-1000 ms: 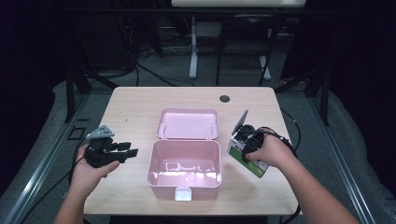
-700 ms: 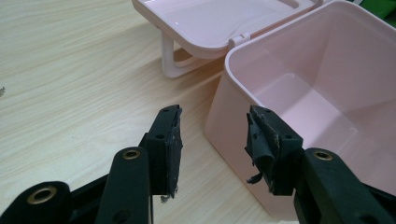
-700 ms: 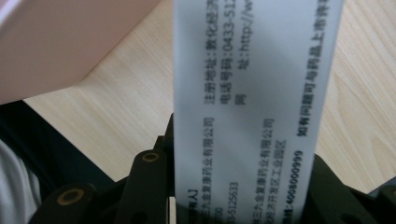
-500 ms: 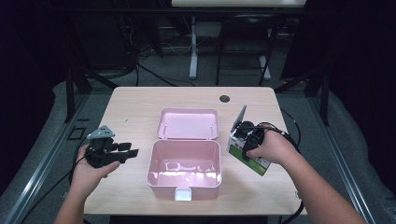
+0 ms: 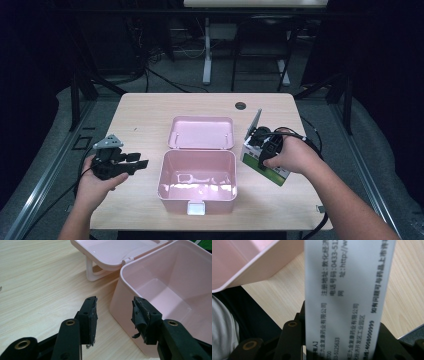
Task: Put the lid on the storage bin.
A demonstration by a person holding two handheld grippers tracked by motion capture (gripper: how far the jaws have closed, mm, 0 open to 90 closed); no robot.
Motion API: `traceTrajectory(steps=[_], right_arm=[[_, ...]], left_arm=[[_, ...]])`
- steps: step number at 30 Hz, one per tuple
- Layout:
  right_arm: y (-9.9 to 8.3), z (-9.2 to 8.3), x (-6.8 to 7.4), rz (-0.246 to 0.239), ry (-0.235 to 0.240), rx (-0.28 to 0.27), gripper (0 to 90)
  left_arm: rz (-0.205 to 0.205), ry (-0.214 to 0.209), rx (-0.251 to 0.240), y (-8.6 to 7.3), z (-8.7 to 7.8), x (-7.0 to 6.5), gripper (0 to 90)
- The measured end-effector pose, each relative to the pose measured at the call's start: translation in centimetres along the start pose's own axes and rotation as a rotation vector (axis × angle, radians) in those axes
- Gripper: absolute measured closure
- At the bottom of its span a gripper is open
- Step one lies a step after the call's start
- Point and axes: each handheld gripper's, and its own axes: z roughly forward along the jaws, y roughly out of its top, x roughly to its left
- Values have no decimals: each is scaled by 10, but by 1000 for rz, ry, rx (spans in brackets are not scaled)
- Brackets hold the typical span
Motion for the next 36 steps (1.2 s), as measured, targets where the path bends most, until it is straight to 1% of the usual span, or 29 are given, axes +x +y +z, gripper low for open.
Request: traceTrajectory(steps=[9,12,14,19,26,29,36], right_arm=[[3,-15,7,-27,7,-16,639],[5,-18,9,-40,8,-22,639],[7,-19,12,-46,9,-22,639],[15,-20,18,-74,6,-22,639],[29,-22,33,-124,4,-16,639],[33,-23,38,-141,8,-25,639],[44,-22,50,-176,5,-10,638]], left_arm=[[-3,-2,0,0,0,0,547],[-4,1,-6,0,1,0,547],[-3,-2,3,0,0,0,547],[-5,-4,2,-1,1,1,546],[-4,-5,2,-1,2,1,546],[-4,-4,0,-1,2,1,546],[-2,-5,1,-1,3,1,546]])
